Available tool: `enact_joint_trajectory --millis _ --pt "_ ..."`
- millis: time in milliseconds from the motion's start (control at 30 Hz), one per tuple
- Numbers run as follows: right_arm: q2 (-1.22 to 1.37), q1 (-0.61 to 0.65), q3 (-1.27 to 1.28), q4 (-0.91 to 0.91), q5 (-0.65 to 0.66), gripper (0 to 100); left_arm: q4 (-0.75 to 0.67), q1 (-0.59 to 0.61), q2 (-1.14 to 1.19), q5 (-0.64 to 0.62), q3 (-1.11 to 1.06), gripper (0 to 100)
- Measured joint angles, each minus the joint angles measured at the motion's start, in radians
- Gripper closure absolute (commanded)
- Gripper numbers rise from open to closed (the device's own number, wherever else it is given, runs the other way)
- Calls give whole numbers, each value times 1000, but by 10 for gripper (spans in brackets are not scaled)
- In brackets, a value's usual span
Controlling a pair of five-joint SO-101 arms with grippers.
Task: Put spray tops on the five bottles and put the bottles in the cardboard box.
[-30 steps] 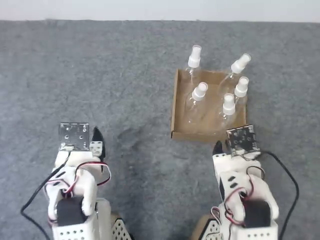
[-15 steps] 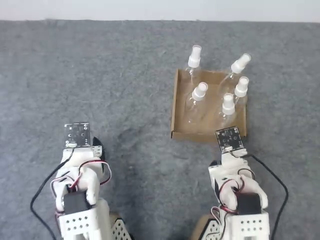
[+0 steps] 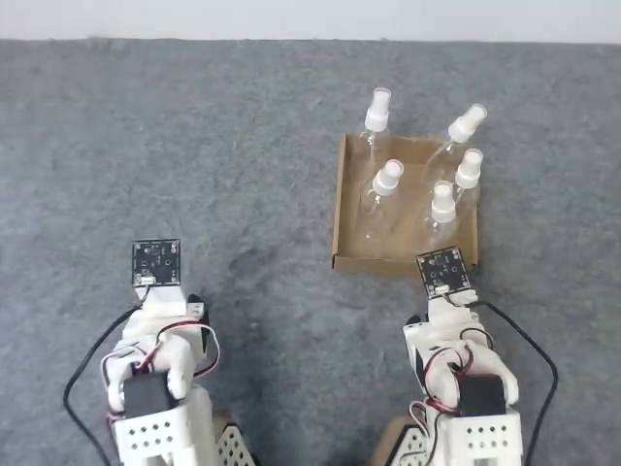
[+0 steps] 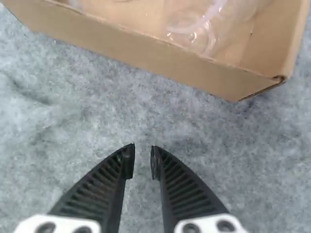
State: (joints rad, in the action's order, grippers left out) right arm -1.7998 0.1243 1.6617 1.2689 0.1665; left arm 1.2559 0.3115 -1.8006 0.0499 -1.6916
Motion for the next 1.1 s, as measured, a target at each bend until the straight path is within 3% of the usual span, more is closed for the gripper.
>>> enact_joint_trajectory --millis 1100 --pt "0 0 0 31 0 991 2 0 0 0 0 912"
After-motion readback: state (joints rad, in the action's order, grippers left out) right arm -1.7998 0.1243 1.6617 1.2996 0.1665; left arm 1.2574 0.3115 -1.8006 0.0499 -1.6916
